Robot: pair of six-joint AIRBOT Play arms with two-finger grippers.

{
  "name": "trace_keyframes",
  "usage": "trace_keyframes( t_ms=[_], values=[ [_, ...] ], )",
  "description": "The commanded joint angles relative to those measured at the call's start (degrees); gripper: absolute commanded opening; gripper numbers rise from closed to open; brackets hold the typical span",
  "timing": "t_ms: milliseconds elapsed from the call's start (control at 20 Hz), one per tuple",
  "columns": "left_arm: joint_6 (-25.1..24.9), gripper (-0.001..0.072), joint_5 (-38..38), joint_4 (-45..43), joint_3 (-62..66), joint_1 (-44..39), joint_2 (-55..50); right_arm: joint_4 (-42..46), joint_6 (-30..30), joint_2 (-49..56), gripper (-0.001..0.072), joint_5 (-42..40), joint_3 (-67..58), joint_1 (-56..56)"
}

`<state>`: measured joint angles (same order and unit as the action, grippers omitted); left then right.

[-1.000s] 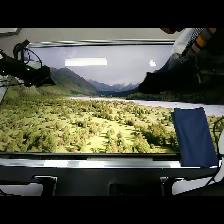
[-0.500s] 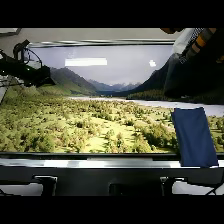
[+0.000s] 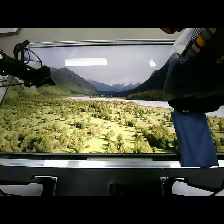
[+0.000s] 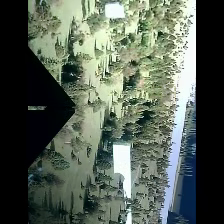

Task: Fold the clothes and pants, and hang the long-sleeved shirts on hangers.

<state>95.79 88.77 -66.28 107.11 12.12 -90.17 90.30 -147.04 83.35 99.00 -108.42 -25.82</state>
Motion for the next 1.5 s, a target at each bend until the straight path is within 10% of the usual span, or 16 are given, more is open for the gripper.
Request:
trace_keyframes(
  t_ms=[0, 750, 1450],
  values=[
    [-0.1, 0.0016, 0.0, 0.0, 0.0, 0.1, 0.0, 4.5, 2.1, -0.2, 0.0036, 7.0, 0.5, 0.1],
    [-0.9, 0.0015, 0.4, 0.0, 0.0, 0.0, 0.0, 21.3, 5.0, -11.7, 0.0039, 3.0, 40.7, 3.2],
    [-0.9, 0.0015, 0.8, 0.0, 0.0, 0.0, -0.1, 22.7, 5.2, -12.4, 0.0051, 4.0, 48.8, 3.2]
  ],
)
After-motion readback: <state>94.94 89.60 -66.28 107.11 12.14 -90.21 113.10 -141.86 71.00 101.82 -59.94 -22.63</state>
